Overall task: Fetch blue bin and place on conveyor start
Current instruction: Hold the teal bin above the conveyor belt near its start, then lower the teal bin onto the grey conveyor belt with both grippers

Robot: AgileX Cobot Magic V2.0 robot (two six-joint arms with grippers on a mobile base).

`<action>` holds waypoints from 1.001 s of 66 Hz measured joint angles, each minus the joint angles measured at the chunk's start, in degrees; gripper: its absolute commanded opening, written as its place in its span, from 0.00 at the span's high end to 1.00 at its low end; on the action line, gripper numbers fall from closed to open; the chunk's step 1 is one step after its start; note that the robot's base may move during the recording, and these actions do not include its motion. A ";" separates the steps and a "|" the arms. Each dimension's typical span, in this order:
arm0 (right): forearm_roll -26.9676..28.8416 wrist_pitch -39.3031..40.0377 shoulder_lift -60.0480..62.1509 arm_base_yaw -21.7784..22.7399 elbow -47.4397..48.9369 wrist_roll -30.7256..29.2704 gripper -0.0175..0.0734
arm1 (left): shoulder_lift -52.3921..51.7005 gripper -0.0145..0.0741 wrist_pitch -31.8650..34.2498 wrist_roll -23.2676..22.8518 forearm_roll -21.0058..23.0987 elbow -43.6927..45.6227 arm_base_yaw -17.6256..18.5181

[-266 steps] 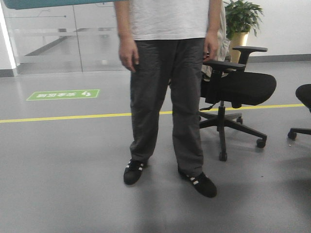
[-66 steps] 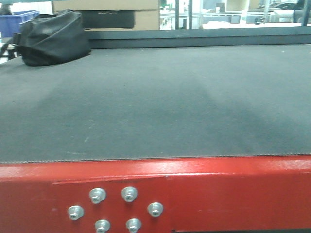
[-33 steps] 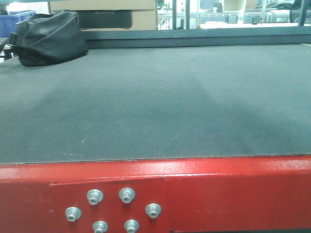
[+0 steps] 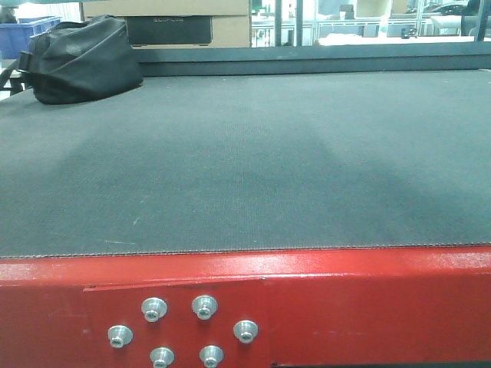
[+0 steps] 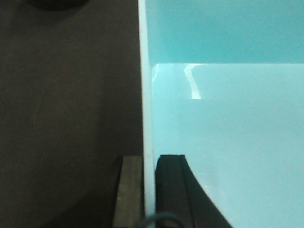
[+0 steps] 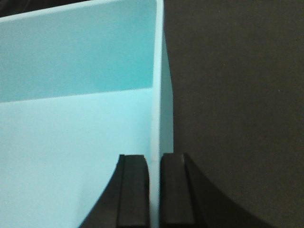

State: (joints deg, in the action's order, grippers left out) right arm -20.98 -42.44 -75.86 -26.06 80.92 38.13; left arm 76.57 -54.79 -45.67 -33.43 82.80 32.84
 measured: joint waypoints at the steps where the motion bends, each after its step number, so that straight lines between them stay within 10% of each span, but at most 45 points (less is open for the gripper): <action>1: 0.00 0.00 0.00 0.00 0.00 0.00 0.99 | 0.00 0.96 0.00 0.00 0.00 0.00 0.00; 46: 0.22 -0.58 0.00 0.00 0.00 0.00 0.99 | 0.00 0.96 0.36 0.00 0.08 0.00 -0.10; 66: -2.22 -6.19 -1.88 0.10 -0.20 -1.33 0.98 | 2.46 0.96 0.03 8.49 8.47 2.93 -1.51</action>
State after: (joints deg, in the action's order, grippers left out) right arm -23.20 -48.64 -77.75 -25.95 80.72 36.80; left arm 79.03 -54.76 -37.18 -24.96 85.73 31.33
